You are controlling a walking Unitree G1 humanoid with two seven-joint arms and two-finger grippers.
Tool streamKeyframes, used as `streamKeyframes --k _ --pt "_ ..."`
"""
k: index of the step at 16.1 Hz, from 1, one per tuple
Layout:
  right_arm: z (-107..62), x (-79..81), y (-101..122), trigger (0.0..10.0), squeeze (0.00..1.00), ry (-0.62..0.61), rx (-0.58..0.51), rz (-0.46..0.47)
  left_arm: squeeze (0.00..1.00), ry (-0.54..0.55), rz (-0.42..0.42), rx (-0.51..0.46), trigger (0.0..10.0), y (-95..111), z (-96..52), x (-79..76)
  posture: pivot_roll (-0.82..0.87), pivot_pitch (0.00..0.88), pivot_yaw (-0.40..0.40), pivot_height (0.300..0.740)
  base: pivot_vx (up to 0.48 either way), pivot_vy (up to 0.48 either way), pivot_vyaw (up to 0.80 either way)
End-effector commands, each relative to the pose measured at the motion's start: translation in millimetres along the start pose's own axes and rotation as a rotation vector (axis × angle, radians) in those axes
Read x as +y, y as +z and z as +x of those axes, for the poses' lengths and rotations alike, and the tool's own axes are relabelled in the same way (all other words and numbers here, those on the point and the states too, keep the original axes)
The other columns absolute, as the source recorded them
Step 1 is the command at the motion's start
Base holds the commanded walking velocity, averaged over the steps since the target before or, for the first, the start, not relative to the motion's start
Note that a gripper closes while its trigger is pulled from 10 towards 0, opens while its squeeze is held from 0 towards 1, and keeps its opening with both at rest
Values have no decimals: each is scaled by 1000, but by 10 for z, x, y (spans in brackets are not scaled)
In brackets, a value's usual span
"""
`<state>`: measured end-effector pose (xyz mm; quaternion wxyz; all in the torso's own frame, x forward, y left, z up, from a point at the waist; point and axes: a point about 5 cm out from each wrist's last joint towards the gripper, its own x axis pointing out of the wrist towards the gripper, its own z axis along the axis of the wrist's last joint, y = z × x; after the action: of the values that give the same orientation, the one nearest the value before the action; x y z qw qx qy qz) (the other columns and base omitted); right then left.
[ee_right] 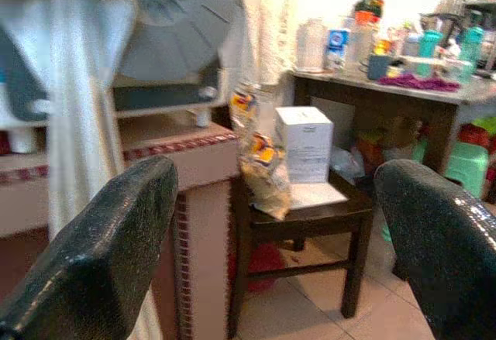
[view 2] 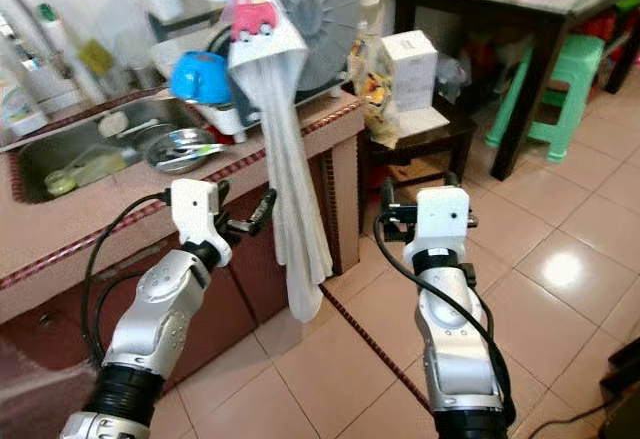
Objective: Kitchen organization
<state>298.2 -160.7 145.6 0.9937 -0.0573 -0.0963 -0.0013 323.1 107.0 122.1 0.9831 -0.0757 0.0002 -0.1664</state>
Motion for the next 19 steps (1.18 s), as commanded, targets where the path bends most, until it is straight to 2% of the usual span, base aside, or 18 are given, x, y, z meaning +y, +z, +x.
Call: streamKeyframes --k 1,7,11,13,15,17,18,19 --pt "8 58 7 10000 0 14 -3 10 0 47 22 12 10000 -17 -40 96 23 0 105 740 0 0 0" --pt "32 5 -52 10000 0 -3 21 -3 0 130 47 81 10000 -202 -82 208 22 0 106 740 0 0 0" --pt "47 -8 -115 10000 0 9 48 -20 0 155 27 114 10000 -316 -120 240 18 0 79 740 0 0 0" --pt "48 22 -198 10000 0 49 82 -28 0 184 28 142 10000 -434 -156 270 15 0 61 740 0 0 0" --pt "35 70 -335 10000 0 92 126 -46 0 223 47 221 10000 -666 -247 351 12 0 35 740 0 0 0" --pt "24 78 -387 10000 0 103 142 -51 0 231 43 251 10000 -740 -283 374 11 0 31 740 0 0 0" --pt "-3 74 -474 10000 0 109 172 -53 0 228 43 283 10000 -804 -308 378 13 0 37 740 0 0 0" --pt "-86 31 -699 10000 0 100 250 -63 0 202 67 334 10000 -911 -341 362 22 0 42 740 0 0 0"
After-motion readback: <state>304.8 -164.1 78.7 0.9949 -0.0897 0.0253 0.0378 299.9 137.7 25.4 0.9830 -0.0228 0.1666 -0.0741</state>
